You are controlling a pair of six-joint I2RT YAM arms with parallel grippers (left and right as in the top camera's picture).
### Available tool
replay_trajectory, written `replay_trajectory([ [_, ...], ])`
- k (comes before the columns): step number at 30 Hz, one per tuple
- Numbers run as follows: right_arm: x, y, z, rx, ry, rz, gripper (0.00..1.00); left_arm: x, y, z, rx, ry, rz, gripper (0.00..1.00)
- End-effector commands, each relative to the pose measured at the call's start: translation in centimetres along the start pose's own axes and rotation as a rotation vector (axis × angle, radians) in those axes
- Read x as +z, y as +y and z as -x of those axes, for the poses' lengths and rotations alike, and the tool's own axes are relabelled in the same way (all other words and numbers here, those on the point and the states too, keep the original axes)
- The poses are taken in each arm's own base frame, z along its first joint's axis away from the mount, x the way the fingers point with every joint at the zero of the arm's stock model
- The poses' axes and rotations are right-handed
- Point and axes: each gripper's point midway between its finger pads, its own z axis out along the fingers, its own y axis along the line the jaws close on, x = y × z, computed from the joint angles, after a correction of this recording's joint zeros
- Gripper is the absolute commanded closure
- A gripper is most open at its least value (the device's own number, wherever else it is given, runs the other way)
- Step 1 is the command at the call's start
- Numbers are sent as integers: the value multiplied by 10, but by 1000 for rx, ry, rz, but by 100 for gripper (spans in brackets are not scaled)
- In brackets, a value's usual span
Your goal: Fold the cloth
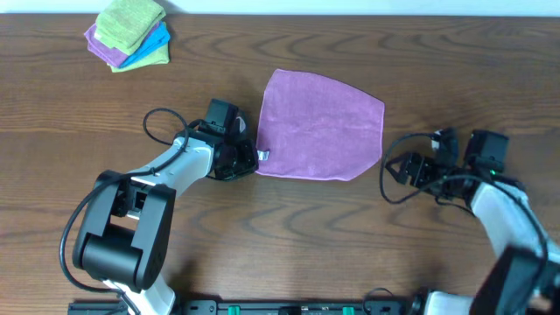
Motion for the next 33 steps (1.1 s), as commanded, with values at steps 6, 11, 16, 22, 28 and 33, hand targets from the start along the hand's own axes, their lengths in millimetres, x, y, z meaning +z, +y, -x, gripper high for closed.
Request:
replay_trajectory([
  [6, 45, 2, 9, 117, 11, 206, 15, -4, -1, 0, 21, -11, 0, 94],
  [11, 58, -4, 21, 140, -28, 233, 15, -4, -1, 0, 20, -11, 0, 94],
  [16, 70, -2, 20, 155, -19, 243, 14, -4, -2, 2, 19, -17, -4, 94],
  [22, 101, 19, -2, 116, 63, 268, 15, -4, -7, 6, 11, -33, -24, 94],
  [28, 120, 34, -14, 138, 106, 295, 15, -4, -7, 7, 10, -35, -26, 94],
  [33, 114, 50, -20, 138, 149, 392, 21, -4, -7, 9, 14, -47, -23, 94],
])
